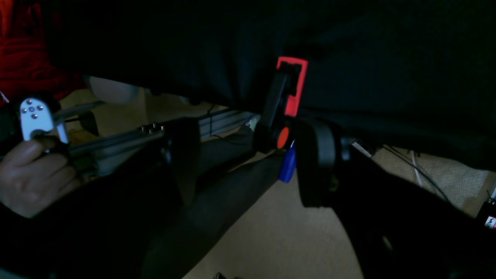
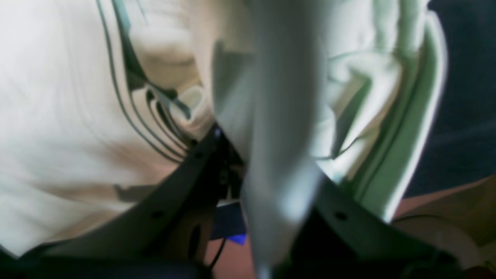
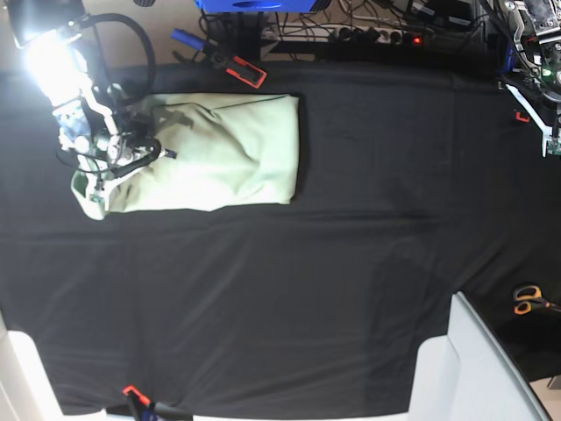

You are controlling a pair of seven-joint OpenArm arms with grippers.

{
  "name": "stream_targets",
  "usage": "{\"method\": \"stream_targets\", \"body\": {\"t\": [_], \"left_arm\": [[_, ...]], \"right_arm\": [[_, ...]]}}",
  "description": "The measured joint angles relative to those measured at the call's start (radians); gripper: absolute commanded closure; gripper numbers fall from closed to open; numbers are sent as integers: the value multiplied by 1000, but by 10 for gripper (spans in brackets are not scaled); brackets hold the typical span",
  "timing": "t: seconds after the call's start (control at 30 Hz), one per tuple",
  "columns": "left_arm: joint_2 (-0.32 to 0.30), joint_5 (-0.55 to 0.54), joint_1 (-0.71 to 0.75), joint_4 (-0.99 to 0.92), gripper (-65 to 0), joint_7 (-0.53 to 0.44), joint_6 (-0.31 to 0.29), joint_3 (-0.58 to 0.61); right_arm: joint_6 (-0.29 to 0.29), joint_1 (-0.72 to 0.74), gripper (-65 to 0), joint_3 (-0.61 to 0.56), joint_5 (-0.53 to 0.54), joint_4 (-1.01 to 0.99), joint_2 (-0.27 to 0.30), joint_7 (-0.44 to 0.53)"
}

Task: Fold the T-shirt properly
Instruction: 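Lift the grasped end and fold it over the strip with the right gripper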

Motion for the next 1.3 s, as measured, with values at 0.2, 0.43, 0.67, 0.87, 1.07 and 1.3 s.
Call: {"method": "stream_targets", "body": {"t": [0.2, 0.43, 0.67, 0.87, 1.07, 1.3], "left_arm": [[14, 4, -3, 0, -380, 0, 1, 0], [18, -1, -5, 0, -380, 0, -1, 61], [19, 3, -5, 0, -380, 0, 0, 70], [15, 4, 9, 0, -380, 2, 0, 64], [13, 3, 51, -3, -380, -2, 0, 68], [-18, 4, 88, -59, -380, -1, 0, 72]], "right_arm": [[-5, -3, -1, 0, -168, 47, -52, -52], [0, 2, -1, -87, -329, 111, -106, -127], [1, 6, -1, -153, -333, 111, -108, -126], [-83, 51, -1, -237, -348, 110, -102, -168], [-82, 77, -1, -294, -340, 105, -120, -198], [-82, 117, -1, -396, -343, 29, -125, -195]]}}
